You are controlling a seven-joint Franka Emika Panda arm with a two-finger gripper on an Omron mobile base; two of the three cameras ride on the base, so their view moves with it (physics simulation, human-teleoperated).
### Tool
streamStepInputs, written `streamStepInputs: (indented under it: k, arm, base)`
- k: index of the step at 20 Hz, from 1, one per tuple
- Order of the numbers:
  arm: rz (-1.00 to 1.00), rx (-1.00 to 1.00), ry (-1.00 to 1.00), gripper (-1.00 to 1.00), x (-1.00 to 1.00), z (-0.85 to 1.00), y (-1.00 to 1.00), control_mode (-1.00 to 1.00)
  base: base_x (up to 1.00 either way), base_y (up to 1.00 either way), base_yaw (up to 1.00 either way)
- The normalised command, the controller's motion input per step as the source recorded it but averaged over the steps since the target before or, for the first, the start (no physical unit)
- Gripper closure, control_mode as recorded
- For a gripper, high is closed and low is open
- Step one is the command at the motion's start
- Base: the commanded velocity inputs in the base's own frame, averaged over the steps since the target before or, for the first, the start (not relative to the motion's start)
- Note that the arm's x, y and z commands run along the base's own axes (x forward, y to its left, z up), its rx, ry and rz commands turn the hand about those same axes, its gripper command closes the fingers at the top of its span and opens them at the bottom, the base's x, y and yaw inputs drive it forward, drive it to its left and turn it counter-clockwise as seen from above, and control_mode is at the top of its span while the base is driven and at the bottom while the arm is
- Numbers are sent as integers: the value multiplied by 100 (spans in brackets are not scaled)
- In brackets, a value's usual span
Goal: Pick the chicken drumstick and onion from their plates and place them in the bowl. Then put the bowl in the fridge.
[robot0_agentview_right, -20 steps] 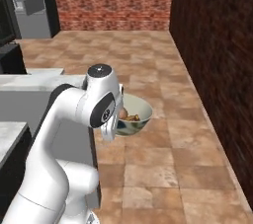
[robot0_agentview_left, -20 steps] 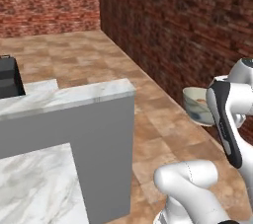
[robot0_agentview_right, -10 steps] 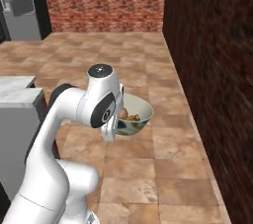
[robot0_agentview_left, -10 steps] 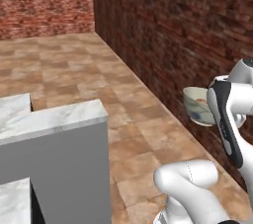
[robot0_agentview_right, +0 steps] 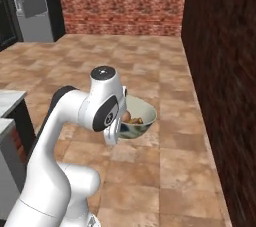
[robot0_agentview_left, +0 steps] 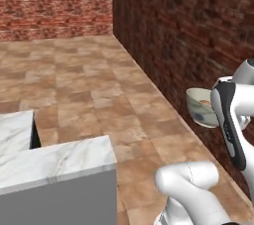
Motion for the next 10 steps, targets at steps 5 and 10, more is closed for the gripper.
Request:
streamStepInputs:
  k: [5,10]
  arm:
    - [0,0,0,100,0,0,0,100]
    - [0,0,0,100,0,0,0,100]
  base:
    - [86,-4,33]
    - [87,-3,32]
